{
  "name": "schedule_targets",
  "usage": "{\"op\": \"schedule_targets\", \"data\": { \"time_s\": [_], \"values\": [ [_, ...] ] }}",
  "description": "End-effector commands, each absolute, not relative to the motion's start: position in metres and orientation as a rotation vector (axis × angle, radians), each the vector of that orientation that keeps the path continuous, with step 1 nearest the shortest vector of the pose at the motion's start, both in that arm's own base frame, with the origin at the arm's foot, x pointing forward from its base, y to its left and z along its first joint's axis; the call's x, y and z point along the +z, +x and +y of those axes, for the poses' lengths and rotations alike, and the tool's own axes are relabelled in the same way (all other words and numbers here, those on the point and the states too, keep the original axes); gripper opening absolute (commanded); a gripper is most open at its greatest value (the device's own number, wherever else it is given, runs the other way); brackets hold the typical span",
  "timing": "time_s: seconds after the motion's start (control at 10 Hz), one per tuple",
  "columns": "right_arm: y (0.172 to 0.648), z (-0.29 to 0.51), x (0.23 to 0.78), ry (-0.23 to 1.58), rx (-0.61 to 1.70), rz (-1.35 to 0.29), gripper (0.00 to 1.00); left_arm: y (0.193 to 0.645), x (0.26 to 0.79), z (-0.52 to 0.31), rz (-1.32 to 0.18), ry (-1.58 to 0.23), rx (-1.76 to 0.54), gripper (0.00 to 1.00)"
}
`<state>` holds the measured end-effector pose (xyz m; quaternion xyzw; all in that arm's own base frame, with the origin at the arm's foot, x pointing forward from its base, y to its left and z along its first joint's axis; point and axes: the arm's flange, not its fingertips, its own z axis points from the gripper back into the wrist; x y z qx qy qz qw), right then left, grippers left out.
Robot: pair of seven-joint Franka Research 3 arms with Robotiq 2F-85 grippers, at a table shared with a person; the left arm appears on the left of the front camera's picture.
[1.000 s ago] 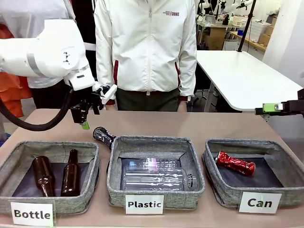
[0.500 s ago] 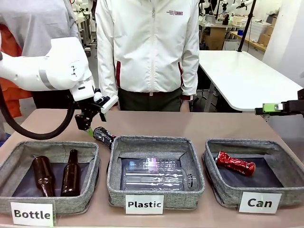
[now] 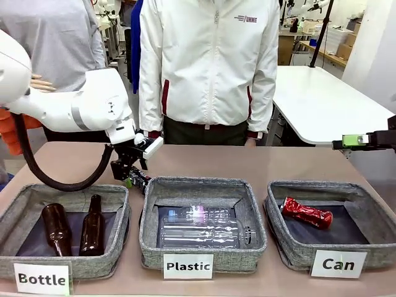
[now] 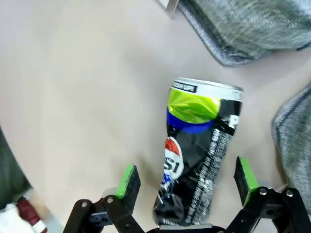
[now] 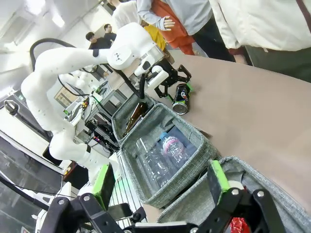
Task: Sort the can waste into the basket.
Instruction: Pick up the can waste from the table and place it in the right Fabric basket.
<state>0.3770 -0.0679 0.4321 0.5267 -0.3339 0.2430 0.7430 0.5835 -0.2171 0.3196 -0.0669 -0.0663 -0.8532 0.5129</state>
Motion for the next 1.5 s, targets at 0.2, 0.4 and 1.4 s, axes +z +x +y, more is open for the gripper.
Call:
{"op": "schedule_targets", "data": {
  "time_s": [0.2, 0.4, 1.4],
  "values": [
    [0.377, -0.069, 0.433, 1.154, 0.553, -0.739, 1.0, 0.595, 0.308, -0.24, -0.042, -0.057, -2.0, 1.0],
    [0.377, -0.069, 0.433, 1.154, 0.553, -0.739, 1.0, 0.595, 0.308, -0.239, -0.032, -0.052, -1.993, 0.78],
    [0.377, -0.069, 0.433, 1.154, 0.553, -0.739, 1.0, 0.521, 0.42, -0.174, -0.169, -0.18, -1.843, 0.0]
  ]
}}
